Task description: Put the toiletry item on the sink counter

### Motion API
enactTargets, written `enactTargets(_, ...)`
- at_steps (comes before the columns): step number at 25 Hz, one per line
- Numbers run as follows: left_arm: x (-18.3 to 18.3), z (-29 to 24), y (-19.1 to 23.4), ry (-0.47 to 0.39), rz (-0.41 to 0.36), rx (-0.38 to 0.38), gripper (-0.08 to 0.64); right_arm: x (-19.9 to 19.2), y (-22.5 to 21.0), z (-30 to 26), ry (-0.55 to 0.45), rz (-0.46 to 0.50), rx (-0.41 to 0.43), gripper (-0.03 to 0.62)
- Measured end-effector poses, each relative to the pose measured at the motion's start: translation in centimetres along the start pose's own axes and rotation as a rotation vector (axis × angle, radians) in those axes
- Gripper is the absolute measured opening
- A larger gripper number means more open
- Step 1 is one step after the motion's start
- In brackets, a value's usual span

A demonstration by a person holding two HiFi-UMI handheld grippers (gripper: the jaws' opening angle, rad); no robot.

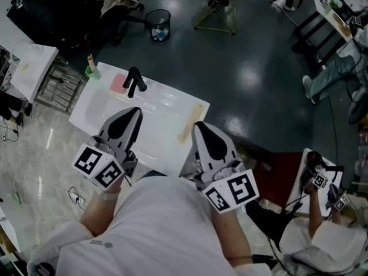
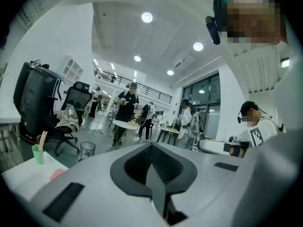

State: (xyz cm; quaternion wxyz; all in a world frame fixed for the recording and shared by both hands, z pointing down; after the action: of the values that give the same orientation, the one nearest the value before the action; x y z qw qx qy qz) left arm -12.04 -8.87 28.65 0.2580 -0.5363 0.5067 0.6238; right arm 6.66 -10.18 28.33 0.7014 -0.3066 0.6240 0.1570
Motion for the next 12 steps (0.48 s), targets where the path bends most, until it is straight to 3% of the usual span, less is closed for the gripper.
enactTargets(12, 0.11, 0.83, 0.12, -0.038, -0.003, -0.009, 0.017, 0.29, 0.73, -0.43, -0.002, 0.046, 0.025, 0.028)
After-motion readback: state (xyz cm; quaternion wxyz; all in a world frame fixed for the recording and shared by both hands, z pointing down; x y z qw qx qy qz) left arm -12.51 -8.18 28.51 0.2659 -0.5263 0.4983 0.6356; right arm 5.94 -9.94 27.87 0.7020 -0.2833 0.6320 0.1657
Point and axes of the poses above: the fingertips, and each gripper's own axes: z backward along the fingers, y to its left, x out of its top, the point moved 4 cm from there along z, backward along the fingers, and after that the axes turned 4 degrees about z, right-handed, at the moved point
